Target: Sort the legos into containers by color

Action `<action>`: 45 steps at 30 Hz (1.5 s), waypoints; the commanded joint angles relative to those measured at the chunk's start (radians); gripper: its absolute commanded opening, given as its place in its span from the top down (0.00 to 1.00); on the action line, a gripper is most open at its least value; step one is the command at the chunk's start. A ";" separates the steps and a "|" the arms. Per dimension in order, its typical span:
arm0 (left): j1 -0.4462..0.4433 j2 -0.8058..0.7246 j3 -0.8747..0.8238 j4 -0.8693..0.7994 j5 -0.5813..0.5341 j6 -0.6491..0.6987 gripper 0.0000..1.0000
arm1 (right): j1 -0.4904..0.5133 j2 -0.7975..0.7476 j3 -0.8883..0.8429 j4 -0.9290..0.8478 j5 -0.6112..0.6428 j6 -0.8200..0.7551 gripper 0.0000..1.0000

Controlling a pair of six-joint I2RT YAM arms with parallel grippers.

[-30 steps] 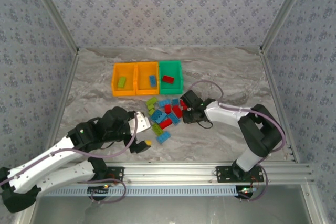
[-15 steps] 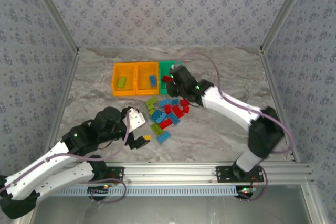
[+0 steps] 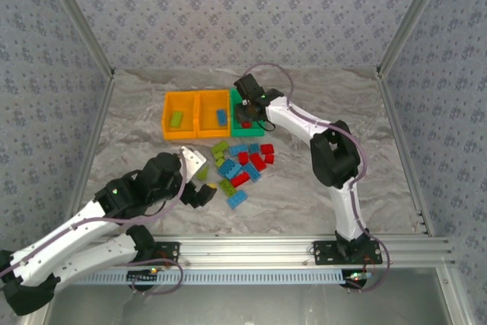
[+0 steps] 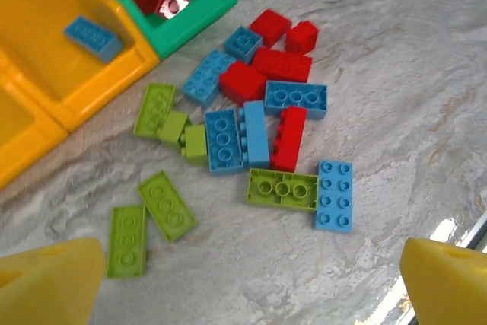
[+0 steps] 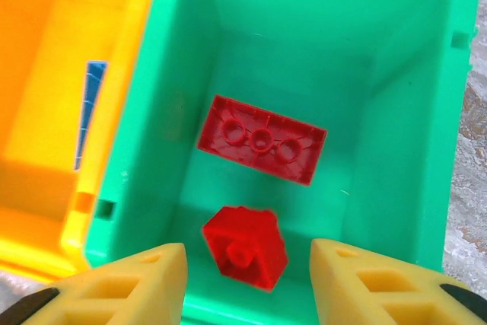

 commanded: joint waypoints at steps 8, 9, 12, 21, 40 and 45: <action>0.191 0.126 0.002 -0.115 -0.131 -0.395 0.03 | 0.049 -0.470 -0.221 -0.103 -0.046 0.007 0.47; 0.239 0.142 -0.009 -0.108 -0.092 -0.402 0.04 | 0.065 -0.533 -0.270 -0.099 -0.059 0.017 0.44; 0.372 0.218 -0.065 -0.027 0.010 -0.403 0.05 | 0.127 -0.727 -0.415 -0.117 -0.080 0.061 0.37; 0.483 0.596 -0.041 0.078 0.076 -0.356 0.11 | 0.214 -1.061 -0.634 -0.196 -0.081 0.215 0.28; 0.520 0.882 0.078 0.160 0.152 -0.288 0.48 | 0.218 -1.070 -0.571 -0.254 -0.044 0.245 0.25; 0.520 0.835 0.048 0.175 0.174 -0.303 0.68 | 0.229 -1.053 -0.582 -0.229 -0.205 0.212 0.24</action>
